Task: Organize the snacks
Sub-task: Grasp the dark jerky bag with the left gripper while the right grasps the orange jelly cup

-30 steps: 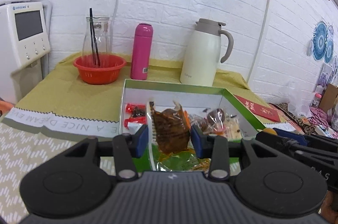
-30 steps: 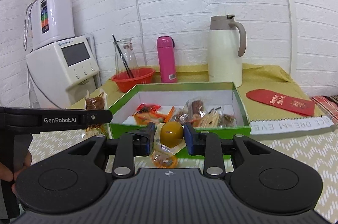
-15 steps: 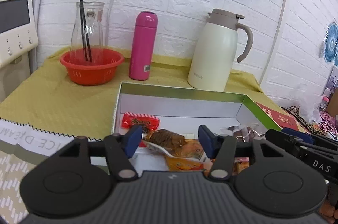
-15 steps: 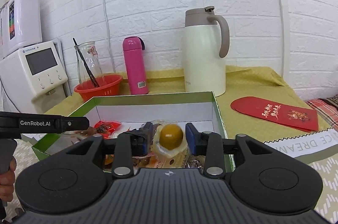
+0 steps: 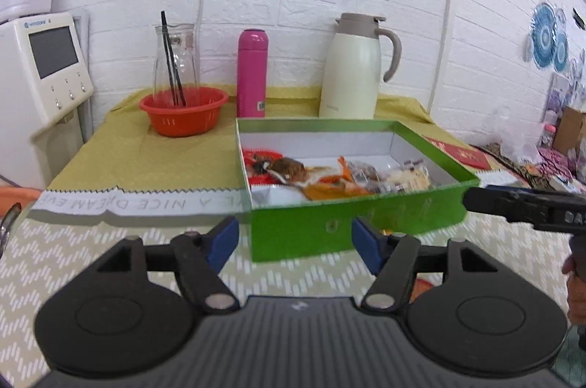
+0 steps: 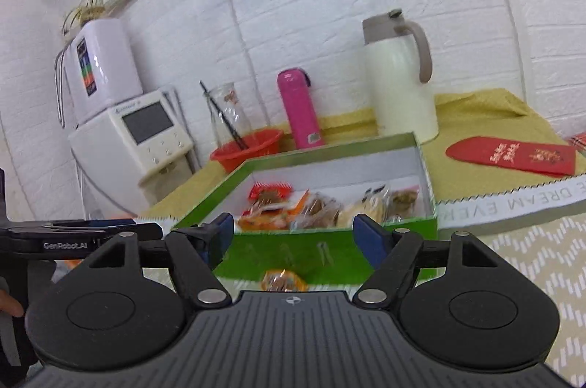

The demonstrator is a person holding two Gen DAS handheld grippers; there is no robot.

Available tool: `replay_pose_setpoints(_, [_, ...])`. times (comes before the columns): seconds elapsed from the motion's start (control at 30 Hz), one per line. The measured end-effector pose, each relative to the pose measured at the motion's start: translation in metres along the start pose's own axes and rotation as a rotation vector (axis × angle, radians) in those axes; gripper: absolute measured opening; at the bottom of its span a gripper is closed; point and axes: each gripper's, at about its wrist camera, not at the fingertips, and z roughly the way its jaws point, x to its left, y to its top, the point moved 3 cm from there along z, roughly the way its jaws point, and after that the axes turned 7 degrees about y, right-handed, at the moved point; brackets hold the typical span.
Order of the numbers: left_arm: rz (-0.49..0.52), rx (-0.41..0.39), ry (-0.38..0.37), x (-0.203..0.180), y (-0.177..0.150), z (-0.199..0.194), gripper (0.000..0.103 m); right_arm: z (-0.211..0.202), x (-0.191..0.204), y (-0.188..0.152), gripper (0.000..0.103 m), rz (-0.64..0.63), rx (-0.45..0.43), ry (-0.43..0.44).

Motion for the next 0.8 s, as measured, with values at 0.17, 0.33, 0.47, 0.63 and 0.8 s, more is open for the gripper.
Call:
replay_pose_setpoints(0.17, [0.069, 0.068, -0.034, -0.006, -0.041, -0.024, 0.07, 0.025, 0.01, -0.016, 0.103, -0.077, 0.152, -0.042])
replay_pose_setpoints(0.33, [0.133, 0.125, -0.072, -0.012, -0.062, -0.024, 0.07, 0.046, 0.011, -0.021, 0.103, -0.093, 0.177, -0.073])
replay_pose_setpoints(0.47, [0.166, 0.177, -0.164, -0.022, -0.07, -0.02, 0.071, 0.061, 0.011, -0.023, 0.103, -0.1, 0.205, -0.094])
replay_pose_setpoints(0.63, [0.176, 0.194, -0.196, -0.027, -0.075, -0.015, 0.082, 0.081, 0.017, -0.029, 0.103, -0.137, 0.263, -0.095])
replay_pose_setpoints(0.8, [0.254, 0.178, -0.104, -0.027, -0.076, -0.01, 0.1, 0.092, 0.022, -0.028, 0.103, -0.174, 0.271, -0.093])
